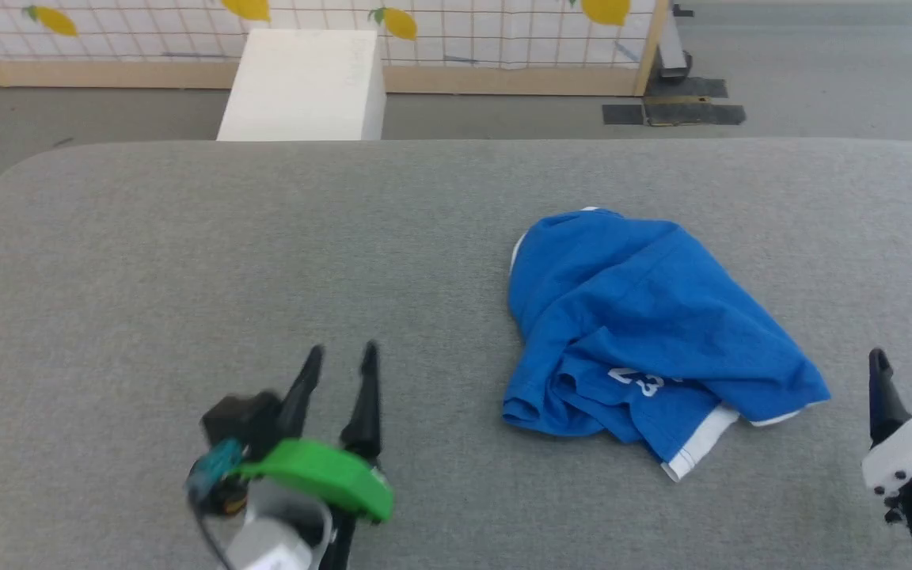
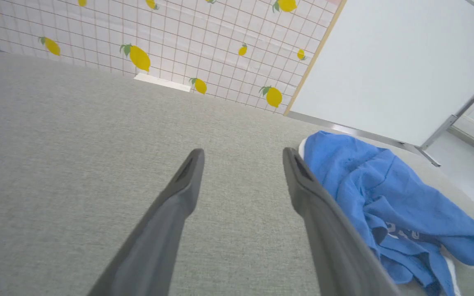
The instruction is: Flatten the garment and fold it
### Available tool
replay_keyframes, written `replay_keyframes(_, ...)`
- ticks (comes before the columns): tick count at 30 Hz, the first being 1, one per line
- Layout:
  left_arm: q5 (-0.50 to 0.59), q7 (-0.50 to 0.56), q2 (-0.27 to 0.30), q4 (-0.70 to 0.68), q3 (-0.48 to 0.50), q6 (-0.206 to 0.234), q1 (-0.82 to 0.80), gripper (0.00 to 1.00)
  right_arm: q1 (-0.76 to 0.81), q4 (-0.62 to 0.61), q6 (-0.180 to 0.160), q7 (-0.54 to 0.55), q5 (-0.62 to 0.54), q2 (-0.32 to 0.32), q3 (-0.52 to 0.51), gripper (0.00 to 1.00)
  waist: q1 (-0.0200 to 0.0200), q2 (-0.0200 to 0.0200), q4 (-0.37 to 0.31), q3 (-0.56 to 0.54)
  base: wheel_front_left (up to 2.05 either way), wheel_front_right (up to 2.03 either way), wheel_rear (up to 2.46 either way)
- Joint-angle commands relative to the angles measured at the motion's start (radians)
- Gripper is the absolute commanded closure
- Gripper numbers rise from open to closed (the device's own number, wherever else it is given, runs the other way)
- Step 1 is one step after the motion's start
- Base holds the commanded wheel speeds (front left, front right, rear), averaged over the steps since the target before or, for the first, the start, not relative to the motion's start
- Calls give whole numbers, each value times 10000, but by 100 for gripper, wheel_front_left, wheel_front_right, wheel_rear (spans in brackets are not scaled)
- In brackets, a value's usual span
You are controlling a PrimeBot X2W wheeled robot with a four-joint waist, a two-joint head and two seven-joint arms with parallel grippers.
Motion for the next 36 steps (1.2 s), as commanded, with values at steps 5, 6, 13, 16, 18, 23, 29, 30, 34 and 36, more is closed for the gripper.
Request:
replay_keyframes(5,-1064,2581,-43,469,-1074,24,-1727,0,205,322,-15,-206,480,12,349,0,0,-1,-851,288,0,0,0)
replay_keyframes(6,-1311,3176,-43,605,-1310,127,-2002,0,175,421,-15,-197,600,13,463,0,0,-1,-1024,369,0,0,0)
replay_keyframes(13,-874,6007,157,2045,-2488,679,-3021,0,-37,891,-15,-470,950,13,846,0,0,-1,-2026,896,0,0,0)
replay_keyframes(16,-835,6602,310,2464,-2612,801,-3021,0,-67,1054,-15,-637,1001,13,835,0,0,-1,-2251,1074,0,0,0)
replay_keyframes(18,-1101,6540,284,2451,-2477,707,-2945,95,-59,1133,-15,-759,1014,14,772,0,0,-1,-2264,1126,0,0,0)
replay_keyframes(23,-1387,5644,426,2042,-1787,726,-3241,100,-34,1339,-15,-916,997,14,666,0,0,-1,-1899,1078,0,0,0)
replay_keyframes(29,-1233,4694,1129,1128,-827,874,-4503,100,-174,1467,-15,-971,934,14,968,0,0,-1,-1211,738,0,0,0)
replay_keyframes(30,-1174,4631,1239,955,-759,886,-4644,100,-190,1484,-15,-955,931,14,1041,0,0,-1,-1119,688,0,0,0)
replay_keyframes(34,-1047,4747,1477,233,-858,867,-4552,100,-192,1552,-15,-934,896,14,1257,0,0,-1,-709,449,0,0,0)
replay_keyframes(36,-1084,5295,1555,-123,-1233,976,-3496,100,-137,1611,-15,-951,902,14,1346,0,0,-1,-482,316,0,0,0)
